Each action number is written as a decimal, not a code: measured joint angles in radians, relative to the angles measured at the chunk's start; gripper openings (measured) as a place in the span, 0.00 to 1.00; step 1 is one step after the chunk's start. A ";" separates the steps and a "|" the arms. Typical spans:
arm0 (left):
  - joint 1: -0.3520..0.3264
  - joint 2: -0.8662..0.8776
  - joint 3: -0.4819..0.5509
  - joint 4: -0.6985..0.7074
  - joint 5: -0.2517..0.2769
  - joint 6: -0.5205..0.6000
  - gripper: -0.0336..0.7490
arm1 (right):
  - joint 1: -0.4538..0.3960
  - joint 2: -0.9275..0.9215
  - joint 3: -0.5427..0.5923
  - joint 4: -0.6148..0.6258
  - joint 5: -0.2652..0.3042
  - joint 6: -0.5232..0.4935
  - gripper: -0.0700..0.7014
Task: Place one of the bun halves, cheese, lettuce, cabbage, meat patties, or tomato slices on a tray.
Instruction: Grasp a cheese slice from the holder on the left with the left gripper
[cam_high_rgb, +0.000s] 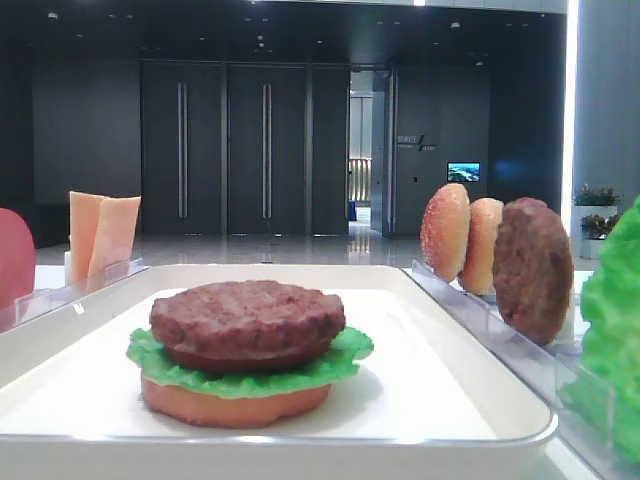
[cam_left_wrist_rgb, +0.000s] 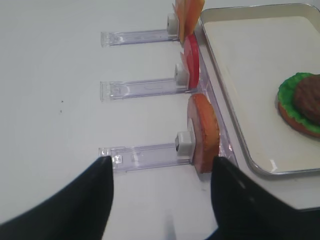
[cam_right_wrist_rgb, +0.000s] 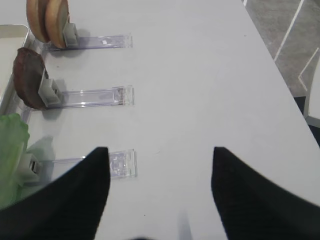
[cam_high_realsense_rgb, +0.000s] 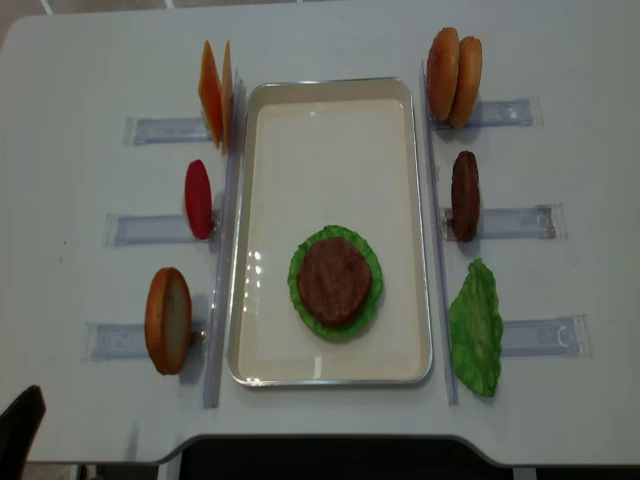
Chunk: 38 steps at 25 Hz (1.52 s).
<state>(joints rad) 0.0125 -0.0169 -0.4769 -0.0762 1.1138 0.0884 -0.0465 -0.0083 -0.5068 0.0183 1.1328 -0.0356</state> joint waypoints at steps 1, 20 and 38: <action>0.000 0.000 0.000 0.000 0.000 0.000 0.64 | 0.000 0.000 0.000 0.000 0.000 0.000 0.64; 0.000 0.000 0.000 -0.021 0.000 -0.023 0.86 | 0.000 0.000 0.000 0.000 0.000 0.000 0.64; 0.000 0.504 -0.240 -0.023 0.118 -0.064 0.86 | 0.000 0.000 0.000 0.000 0.000 0.000 0.64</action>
<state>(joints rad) 0.0125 0.4875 -0.7166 -0.0997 1.2315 0.0240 -0.0465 -0.0083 -0.5068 0.0183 1.1328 -0.0356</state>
